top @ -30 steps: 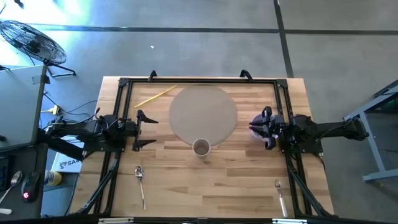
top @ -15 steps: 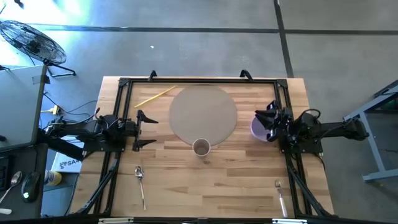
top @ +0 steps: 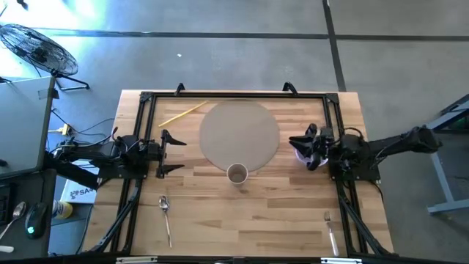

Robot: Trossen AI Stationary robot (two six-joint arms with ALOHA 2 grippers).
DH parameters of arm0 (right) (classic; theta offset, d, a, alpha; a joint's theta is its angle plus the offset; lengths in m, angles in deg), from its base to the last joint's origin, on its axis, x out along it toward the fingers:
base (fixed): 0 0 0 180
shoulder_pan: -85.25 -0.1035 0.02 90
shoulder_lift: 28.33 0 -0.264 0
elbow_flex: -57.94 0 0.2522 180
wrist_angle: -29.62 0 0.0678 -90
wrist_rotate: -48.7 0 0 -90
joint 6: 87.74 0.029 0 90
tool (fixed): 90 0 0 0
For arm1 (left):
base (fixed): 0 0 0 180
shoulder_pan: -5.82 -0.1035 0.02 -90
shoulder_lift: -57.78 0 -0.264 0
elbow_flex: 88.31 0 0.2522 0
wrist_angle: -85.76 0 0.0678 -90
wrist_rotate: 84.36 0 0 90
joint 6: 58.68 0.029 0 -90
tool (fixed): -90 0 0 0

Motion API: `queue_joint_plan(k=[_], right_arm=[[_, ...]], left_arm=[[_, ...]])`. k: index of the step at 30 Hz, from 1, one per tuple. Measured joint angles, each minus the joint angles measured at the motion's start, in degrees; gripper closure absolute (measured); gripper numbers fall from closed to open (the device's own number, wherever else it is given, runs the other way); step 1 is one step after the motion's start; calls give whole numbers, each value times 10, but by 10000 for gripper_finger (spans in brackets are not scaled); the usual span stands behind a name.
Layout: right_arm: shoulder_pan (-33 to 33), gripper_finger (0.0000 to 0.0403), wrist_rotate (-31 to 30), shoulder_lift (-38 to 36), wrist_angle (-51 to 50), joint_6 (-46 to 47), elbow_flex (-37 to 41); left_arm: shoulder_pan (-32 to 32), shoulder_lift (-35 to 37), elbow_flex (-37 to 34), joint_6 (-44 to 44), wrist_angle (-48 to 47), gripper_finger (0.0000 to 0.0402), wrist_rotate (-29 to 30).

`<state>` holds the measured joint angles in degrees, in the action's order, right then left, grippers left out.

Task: Pick & Place Utensil
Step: Put the purple bowl on the brown mat

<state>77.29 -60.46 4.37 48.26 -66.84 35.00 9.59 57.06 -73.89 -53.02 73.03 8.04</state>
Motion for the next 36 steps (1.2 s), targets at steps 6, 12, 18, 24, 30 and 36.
queue_joint_plan(k=[6,12,18,24,30,36], right_arm=[[-12,329,-54,130,-346,124,-193],[-4,329,-39,283,-686,271,-384],[28,329,63,399,-941,378,-508],[70,322,127,452,-1021,409,-522],[126,265,182,474,-991,408,-482],[150,226,175,479,-1002,415,-479]], left_arm=[[0,0,0,0,0,15,0],[0,0,0,0,0,15,0],[0,0,0,0,0,15,0],[0,0,0,0,0,15,0],[0,0,0,0,0,15,0],[0,0,0,0,0,15,0]])
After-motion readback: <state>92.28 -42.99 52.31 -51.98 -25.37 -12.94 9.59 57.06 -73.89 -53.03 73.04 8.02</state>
